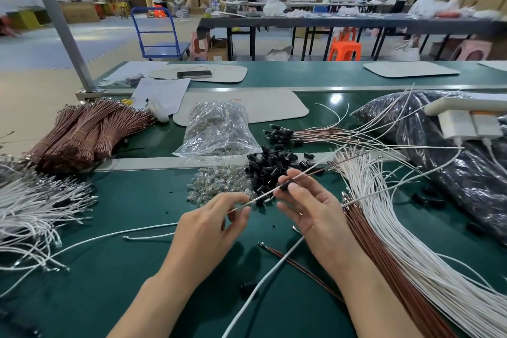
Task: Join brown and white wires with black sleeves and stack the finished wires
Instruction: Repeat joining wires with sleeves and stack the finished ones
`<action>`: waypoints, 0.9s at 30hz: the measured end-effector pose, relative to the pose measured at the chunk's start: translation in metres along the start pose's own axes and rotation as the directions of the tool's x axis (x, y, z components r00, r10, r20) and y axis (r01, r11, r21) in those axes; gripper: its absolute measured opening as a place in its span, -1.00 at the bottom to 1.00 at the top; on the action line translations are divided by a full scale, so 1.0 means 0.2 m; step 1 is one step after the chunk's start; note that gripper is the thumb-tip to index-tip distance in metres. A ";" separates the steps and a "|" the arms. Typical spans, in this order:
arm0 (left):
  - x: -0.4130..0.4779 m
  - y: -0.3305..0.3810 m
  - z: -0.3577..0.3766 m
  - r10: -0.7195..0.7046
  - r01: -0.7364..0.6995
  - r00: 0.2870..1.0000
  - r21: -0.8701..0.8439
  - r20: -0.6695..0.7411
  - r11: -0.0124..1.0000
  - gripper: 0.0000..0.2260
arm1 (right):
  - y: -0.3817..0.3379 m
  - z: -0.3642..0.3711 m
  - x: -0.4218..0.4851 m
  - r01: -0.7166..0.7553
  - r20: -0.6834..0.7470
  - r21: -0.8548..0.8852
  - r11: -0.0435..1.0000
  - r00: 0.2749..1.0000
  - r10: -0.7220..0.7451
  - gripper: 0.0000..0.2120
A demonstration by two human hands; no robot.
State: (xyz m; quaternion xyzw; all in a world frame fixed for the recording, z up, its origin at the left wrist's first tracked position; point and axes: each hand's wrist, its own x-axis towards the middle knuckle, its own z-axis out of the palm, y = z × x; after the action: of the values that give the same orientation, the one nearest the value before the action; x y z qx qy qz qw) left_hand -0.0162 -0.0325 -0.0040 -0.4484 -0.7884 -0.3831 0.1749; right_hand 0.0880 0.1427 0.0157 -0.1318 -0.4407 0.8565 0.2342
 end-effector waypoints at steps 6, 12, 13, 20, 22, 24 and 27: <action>0.01 -0.04 -0.03 -0.028 0.028 0.999 -0.034 -0.015 0.999 -0.90 | -0.04 -0.05 0.00 0.047 -0.011 0.001 0.999 0.999 -0.047 -0.72; 0.00 0.01 -0.02 0.042 -0.041 0.999 -0.046 0.005 0.998 -0.91 | 0.07 0.05 -0.03 0.078 0.159 -0.224 0.971 0.986 -0.042 -0.74; 0.00 0.01 -0.02 0.039 -0.039 0.999 -0.021 0.012 0.999 -0.89 | 0.06 0.04 -0.03 0.087 0.146 -0.228 0.970 0.988 -0.054 -0.74; 0.00 -0.08 -0.05 -0.050 0.044 0.994 0.063 0.098 0.997 -0.93 | -0.03 -0.05 0.01 0.122 -0.024 -0.091 0.988 0.992 -0.125 -0.74; 0.00 -0.06 -0.04 -0.047 0.044 0.994 0.029 0.103 0.999 -0.95 | -0.01 -0.03 0.00 0.115 -0.003 -0.159 0.981 0.993 -0.117 -0.74; 0.00 -0.03 -0.03 -0.011 0.010 0.994 0.012 0.109 1.000 -0.98 | 0.03 0.00 -0.02 0.107 0.070 -0.264 0.959 0.993 -0.092 -0.74; 0.00 0.00 -0.02 0.027 -0.028 0.994 0.014 0.103 0.999 -0.99 | 0.08 0.05 -0.03 0.095 0.155 -0.355 0.930 0.987 -0.042 -0.73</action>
State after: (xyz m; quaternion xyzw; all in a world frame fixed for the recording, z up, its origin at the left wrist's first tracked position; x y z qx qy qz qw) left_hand -0.0165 -0.0354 -0.0018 -0.4770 -0.7930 -0.3509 0.1428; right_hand 0.0845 0.1254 0.0081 -0.0947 -0.6108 0.7594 0.2032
